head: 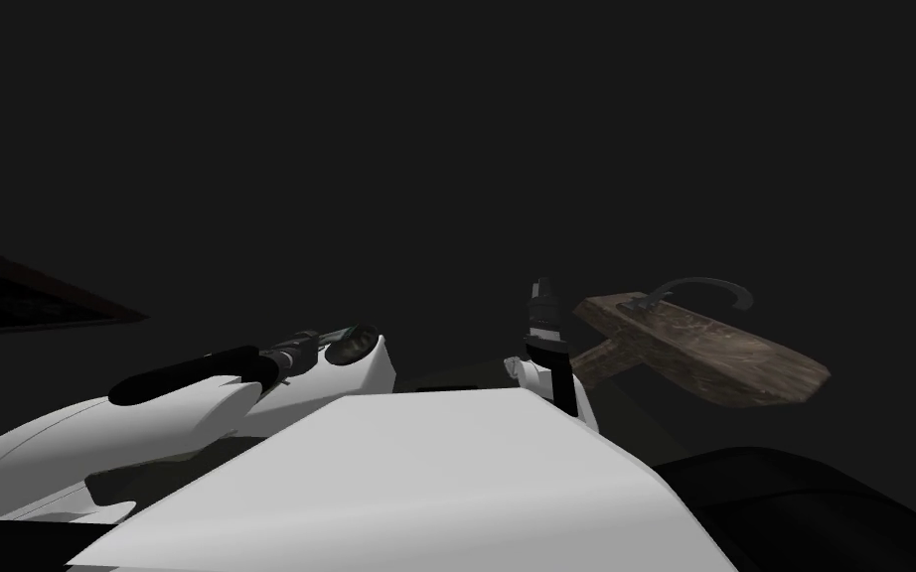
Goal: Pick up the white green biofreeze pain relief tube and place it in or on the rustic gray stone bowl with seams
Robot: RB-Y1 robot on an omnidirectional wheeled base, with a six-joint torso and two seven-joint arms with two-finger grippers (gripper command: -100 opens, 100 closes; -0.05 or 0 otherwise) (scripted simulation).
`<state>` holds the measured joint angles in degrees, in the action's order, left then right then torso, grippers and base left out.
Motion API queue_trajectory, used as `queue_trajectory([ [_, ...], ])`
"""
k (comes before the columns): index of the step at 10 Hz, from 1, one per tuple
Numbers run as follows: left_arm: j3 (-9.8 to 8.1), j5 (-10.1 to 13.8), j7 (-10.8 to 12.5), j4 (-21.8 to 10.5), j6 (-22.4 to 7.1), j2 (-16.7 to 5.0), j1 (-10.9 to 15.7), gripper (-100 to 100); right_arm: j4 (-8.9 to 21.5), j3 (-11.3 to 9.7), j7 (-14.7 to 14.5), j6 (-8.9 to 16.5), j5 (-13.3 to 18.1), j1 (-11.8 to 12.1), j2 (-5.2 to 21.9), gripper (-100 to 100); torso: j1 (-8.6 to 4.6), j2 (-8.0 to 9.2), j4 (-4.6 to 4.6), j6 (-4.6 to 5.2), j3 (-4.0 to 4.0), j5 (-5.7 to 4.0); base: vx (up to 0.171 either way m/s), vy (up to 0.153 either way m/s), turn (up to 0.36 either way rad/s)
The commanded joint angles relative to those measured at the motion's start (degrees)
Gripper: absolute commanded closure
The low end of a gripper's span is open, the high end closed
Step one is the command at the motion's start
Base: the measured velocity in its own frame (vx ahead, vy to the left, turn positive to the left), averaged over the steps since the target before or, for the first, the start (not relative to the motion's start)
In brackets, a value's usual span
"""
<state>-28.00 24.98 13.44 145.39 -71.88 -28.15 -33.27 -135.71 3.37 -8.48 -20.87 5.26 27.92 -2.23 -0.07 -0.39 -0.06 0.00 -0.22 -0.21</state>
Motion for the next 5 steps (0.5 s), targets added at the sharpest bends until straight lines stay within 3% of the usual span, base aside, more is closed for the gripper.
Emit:
queue_trajectory([
  [1, -0.11, 0.8, -0.4, 1.8, -1.1, -0.8, 0.0, 100, 0.0, 0.0, 0.0, 0.0, 0.0, 0.0, 0.0, 0, 0.00, 0.00, 0.00, 0.00, 0.00, 0.00, 0.073, -0.017, -0.078],
  [2, 0.20, 0.3, -0.1, 1.1, -0.8, -0.5, 0.2, 100, 0.0, 0.0, 0.0, 0.0, 0.0, 0.0, 0.0, 0, 0.00, 0.05, 0.01, -0.05, 0.03, -0.01, 0.032, -0.009, -0.014],
  [3, 0.24, 0.3, -0.2, 1.2, -1.0, -0.5, 0.3, -100, 0.0, 0.0, 0.0, 0.0, 0.0, 0.0, 0.0, 0, 0.07, 0.21, 0.02, -0.11, 0.11, 0.01, 0.008, -0.003, 0.000],
  [5, 0.24, 0.3, -0.2, 1.2, -1.0, -0.5, 0.3, -100, 0.0, 0.0, 0.0, 0.0, 0.0, 0.0, 0.0, 0, 0.14, 0.39, 0.07, -0.11, 0.22, 0.03, 0.000, 0.000, 0.000],
])
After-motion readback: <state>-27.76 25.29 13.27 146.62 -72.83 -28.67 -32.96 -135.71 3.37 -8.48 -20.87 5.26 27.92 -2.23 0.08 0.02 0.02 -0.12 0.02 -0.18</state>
